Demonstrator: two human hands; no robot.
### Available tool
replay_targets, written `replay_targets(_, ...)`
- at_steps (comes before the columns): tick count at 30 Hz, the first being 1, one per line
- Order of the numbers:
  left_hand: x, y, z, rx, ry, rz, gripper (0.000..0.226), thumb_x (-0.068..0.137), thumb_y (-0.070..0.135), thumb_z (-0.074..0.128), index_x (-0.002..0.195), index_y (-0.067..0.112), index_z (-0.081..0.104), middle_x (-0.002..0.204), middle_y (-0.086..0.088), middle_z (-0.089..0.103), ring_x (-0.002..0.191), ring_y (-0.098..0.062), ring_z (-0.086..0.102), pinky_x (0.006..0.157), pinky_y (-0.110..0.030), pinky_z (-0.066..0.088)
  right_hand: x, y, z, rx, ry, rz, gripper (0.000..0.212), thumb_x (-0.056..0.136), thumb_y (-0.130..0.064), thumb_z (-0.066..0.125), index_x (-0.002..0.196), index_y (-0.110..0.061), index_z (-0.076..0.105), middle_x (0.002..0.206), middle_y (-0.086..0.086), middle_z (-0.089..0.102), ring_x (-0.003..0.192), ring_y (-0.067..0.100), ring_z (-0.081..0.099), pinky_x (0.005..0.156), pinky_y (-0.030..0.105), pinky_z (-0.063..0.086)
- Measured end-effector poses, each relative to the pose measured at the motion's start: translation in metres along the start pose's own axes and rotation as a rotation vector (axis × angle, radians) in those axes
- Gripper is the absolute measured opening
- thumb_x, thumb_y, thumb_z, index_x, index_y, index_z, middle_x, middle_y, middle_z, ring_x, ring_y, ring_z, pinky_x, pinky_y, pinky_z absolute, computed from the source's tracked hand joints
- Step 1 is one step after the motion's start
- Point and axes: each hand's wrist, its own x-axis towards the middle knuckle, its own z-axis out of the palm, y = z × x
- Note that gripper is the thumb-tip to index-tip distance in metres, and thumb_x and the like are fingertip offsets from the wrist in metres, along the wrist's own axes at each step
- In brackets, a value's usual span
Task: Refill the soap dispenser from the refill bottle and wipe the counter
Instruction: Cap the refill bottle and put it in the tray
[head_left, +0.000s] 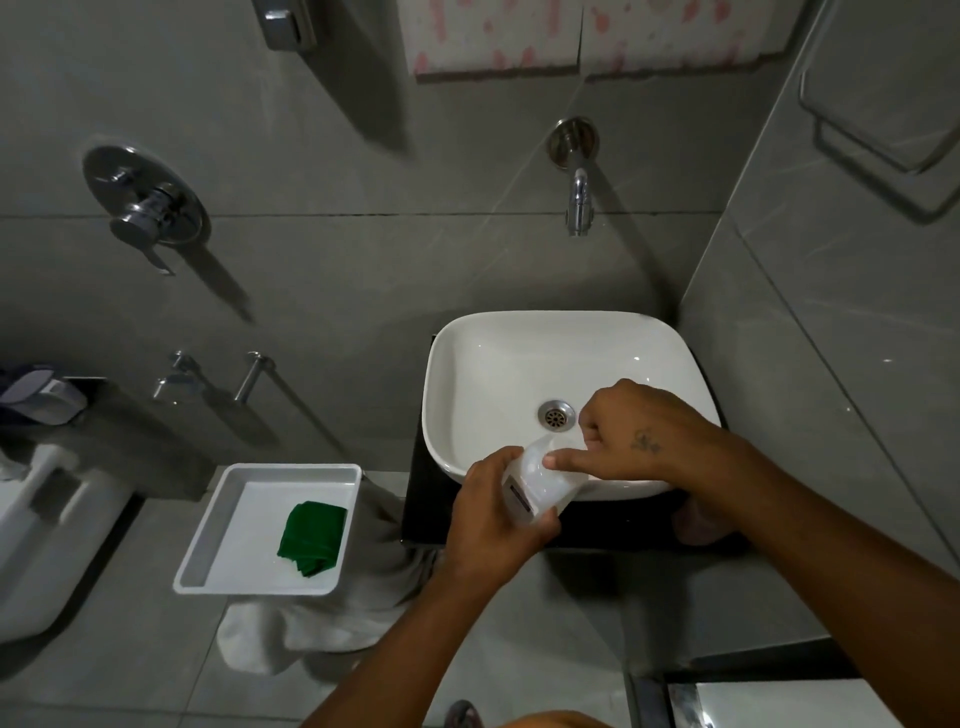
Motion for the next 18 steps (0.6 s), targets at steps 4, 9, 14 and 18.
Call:
replay_targets(4,0.001,0.000,-0.001,-0.008,0.001,-0.010,0.075,0.057,0.038,0.088,0.120,0.050,0.049,0.119,0.020,0.059,0.111,-0.006,0.060,0.088,-0.013,0.051,0.000,0.003,0.000,0.094,-0.025,-0.108,0.044,0.079,-0.056,0.069,0.115,-0.031,0.064,0.087,-0.014,0.062,0.079,0.008,0.058,0.068,0.026,0.050)
replay_targets(9,-0.003,-0.001,-0.002,-0.030,0.034,-0.014,0.073,0.058,0.039,0.089,0.122,0.041,0.054,0.119,0.020,0.061,0.111,-0.007,0.061,0.093,-0.028,0.058,0.005,0.005,0.009,0.144,0.001,-0.096,0.039,0.078,-0.062,0.067,0.103,-0.032,0.065,0.083,-0.014,0.062,0.072,0.007,0.057,0.064,0.024,0.046)
replay_targets(14,-0.006,0.000,-0.002,-0.014,0.065,-0.014,0.074,0.057,0.039,0.087,0.124,0.037,0.055,0.120,0.017,0.062,0.112,-0.007,0.061,0.094,-0.030,0.056,0.006,0.008,0.023,0.170,0.024,-0.121,0.030,0.078,-0.067,0.063,0.085,-0.038,0.059,0.076,-0.016,0.057,0.069,0.007,0.056,0.063,0.025,0.045)
replay_targets(18,-0.008,0.002,-0.002,-0.011,0.073,-0.009,0.071,0.058,0.039,0.087,0.122,0.039,0.055,0.119,0.020,0.061,0.112,-0.007,0.061,0.093,-0.026,0.056,0.002,0.008,0.023,0.216,0.038,-0.154,0.049,0.079,-0.064,0.064,0.120,-0.038,0.059,0.091,-0.018,0.061,0.075,0.007,0.057,0.069,0.023,0.049)
